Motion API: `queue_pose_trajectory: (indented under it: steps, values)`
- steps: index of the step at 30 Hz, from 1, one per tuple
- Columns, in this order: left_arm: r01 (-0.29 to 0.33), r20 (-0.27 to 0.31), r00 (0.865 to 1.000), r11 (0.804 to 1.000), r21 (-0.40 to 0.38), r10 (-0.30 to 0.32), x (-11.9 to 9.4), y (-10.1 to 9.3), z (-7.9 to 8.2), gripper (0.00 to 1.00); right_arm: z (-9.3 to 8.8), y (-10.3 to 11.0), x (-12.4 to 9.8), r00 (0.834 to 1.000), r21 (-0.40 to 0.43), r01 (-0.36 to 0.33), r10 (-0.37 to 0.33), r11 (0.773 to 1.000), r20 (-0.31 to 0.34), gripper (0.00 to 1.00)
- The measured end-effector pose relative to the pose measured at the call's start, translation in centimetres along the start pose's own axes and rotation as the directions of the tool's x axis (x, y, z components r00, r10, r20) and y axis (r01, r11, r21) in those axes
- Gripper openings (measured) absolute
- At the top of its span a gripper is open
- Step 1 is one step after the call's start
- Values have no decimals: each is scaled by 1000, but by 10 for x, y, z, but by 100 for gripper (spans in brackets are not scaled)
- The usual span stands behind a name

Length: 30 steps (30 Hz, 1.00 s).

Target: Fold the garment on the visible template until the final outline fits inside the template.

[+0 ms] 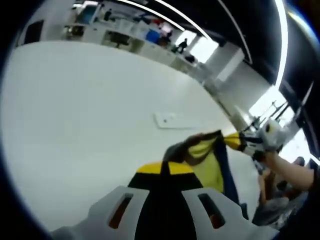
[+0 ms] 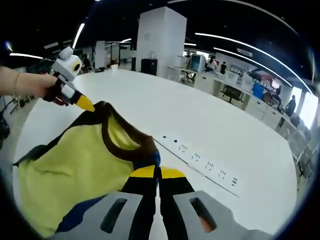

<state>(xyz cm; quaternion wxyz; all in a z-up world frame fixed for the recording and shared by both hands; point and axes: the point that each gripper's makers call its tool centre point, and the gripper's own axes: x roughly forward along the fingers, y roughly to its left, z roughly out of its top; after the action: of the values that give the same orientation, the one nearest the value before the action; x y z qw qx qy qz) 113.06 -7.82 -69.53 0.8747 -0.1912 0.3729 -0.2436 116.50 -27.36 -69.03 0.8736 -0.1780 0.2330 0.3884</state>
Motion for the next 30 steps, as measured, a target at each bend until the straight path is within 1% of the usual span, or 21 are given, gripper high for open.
queue_pose_trajectory:
  steps: [6, 9, 13, 16, 22, 30]
  values:
    - [-10, -17, 1000, 1000, -20, 9, 8, 7, -5, 0, -7, -3, 11, 1000, -14, -12, 12, 1000, -28, 1]
    - [-11, -21, 1000, 998, -54, 10, 13, 13, -7, 0, -10, -4, 16, 999, -13, -14, 13, 1000, -40, 1]
    - [-21, -36, 999, 998, -67, 19, 20, 23, -9, 0, -14, -6, 24, 998, -15, -14, 13, 1000, -57, 1]
    - [-19, -43, 999, 997, -77, 16, 24, 26, -11, 0, -18, -7, 29, 998, -11, -12, 11, 1000, -67, 1]
    - [-21, -56, 998, 996, -83, 16, 31, 34, -14, 0, -25, -7, 38, 996, -9, -17, 16, 1000, -83, 1]
    - [-33, -82, 996, 996, -80, 27, 41, 37, -21, 0, -34, -10, 50, 994, -9, -20, 18, 1000, -108, 1]
